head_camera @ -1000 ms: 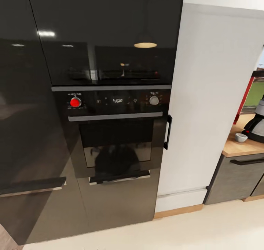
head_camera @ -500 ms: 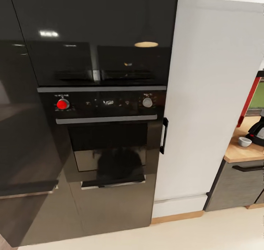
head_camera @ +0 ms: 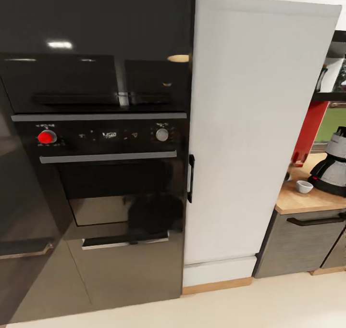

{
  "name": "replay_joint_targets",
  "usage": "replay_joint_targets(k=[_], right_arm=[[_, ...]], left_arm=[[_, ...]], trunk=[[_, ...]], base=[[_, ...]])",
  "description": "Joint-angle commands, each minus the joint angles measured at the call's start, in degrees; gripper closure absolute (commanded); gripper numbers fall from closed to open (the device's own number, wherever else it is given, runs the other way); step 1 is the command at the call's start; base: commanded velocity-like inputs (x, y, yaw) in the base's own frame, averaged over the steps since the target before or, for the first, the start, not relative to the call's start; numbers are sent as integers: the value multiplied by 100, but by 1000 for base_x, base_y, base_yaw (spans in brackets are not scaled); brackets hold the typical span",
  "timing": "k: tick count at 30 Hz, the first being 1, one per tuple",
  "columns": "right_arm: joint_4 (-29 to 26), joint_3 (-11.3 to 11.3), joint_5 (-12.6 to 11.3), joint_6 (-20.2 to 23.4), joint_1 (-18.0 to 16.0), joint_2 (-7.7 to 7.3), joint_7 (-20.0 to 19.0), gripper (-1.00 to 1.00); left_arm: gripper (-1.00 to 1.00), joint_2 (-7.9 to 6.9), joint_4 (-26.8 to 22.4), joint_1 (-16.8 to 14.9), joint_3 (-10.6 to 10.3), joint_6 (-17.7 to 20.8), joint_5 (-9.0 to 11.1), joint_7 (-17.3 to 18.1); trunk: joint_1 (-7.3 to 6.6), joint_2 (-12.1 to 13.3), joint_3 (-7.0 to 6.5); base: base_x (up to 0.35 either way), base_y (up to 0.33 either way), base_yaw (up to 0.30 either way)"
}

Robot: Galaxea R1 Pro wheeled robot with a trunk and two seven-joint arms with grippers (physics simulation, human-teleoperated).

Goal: Set up a coffee station on the kitchen countertop: keep the coffee maker on the countertop, move the bottle of coffee from the kitchen shelf to the counter next to the coffee maker, place a paper coffee filter on top of the coffee maker, put the saucer next to the coffee maker with the coffee cup on the saucer, and place the electric kettle next to the coffee maker.

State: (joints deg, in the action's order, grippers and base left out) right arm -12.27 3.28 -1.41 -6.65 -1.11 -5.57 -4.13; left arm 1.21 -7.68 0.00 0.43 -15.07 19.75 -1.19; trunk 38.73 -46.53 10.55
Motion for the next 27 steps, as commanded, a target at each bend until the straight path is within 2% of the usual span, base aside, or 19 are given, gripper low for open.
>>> replay_joint_targets(k=[1, 7, 20, 27], right_arm=[[5, 32, -16, -20, -4, -4, -9, -100], [5, 42, -8, -23, -4, -2, -9, -100], [5, 67, 0, -27, -4, 3, -8, -100], [5, 68, 0, -29, -7, -3, -8, -100]], left_arm=[[-100, 2, -6, 0, 1, -13, 12, -12], [-100, 2, -6, 0, 1, -13, 12, -12], [-100, 2, -6, 0, 1, -13, 4, -12], [-100, 4, -6, 0, 1, -13, 3, -12]], trunk=[[1, -6, 7], [1, -6, 7], [1, -6, 7], [1, -6, 7]], base=[[0, -331, 0], [0, -331, 24], [0, -331, 254], [0, -331, 65]])
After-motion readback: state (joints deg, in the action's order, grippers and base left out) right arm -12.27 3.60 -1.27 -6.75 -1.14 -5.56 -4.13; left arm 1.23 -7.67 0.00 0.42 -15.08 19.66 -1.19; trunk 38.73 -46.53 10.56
